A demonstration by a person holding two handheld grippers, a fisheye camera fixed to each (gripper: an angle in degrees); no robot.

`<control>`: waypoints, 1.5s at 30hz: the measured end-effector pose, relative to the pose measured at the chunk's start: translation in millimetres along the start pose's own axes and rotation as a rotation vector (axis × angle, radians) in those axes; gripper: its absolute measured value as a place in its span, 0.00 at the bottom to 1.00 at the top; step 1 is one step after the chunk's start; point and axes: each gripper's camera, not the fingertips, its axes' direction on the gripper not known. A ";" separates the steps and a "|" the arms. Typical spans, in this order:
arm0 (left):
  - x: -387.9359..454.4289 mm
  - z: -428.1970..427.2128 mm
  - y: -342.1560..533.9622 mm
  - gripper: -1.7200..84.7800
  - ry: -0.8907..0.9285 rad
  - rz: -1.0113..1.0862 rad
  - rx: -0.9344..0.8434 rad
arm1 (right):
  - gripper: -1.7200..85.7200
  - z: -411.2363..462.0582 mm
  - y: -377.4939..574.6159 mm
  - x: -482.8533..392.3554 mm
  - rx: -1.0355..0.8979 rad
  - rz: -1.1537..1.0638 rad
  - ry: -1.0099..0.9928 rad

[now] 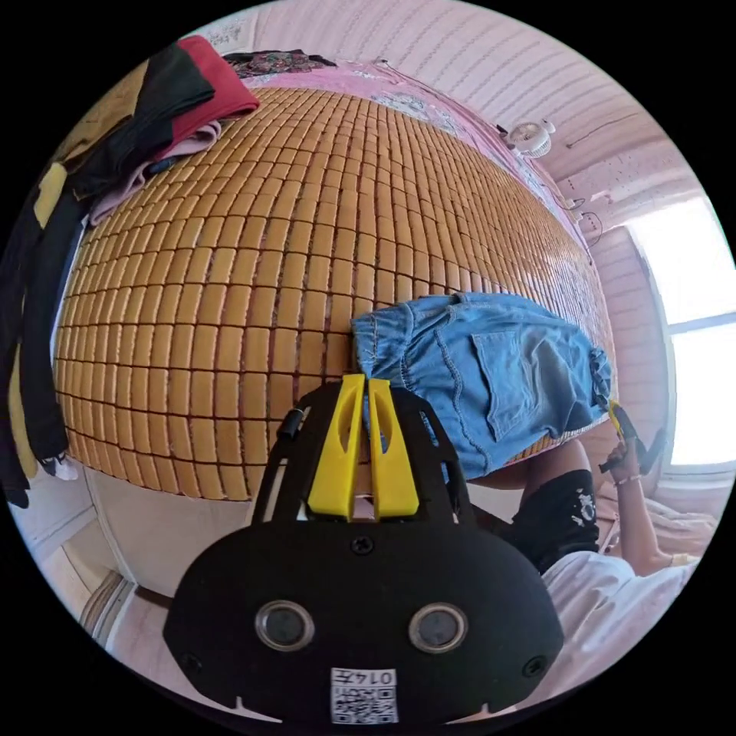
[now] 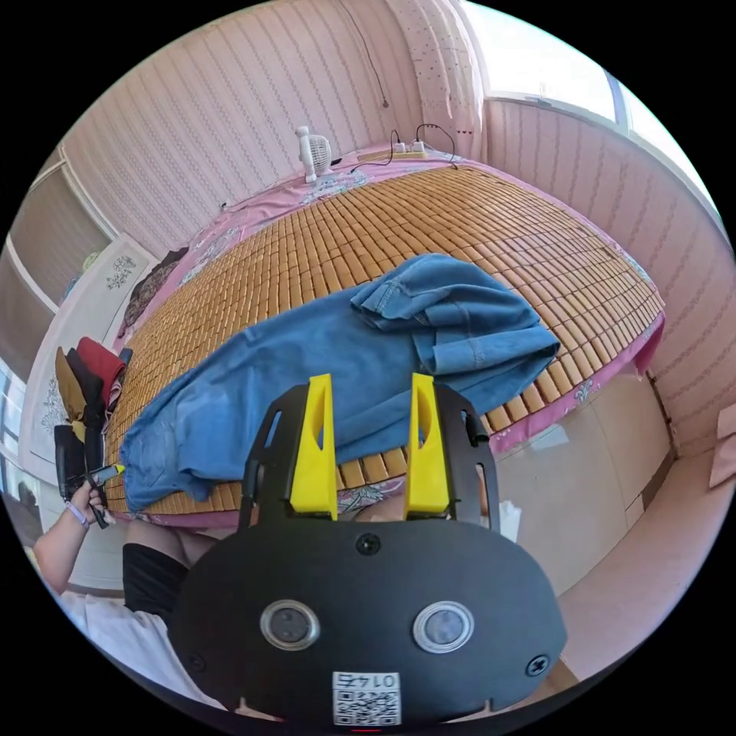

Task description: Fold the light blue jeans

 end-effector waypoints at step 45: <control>4.8 -162.5 -95.7 0.01 -0.091 0.089 0.337 | 0.12 -42.2 -181.7 -4.5 -0.036 0.136 0.051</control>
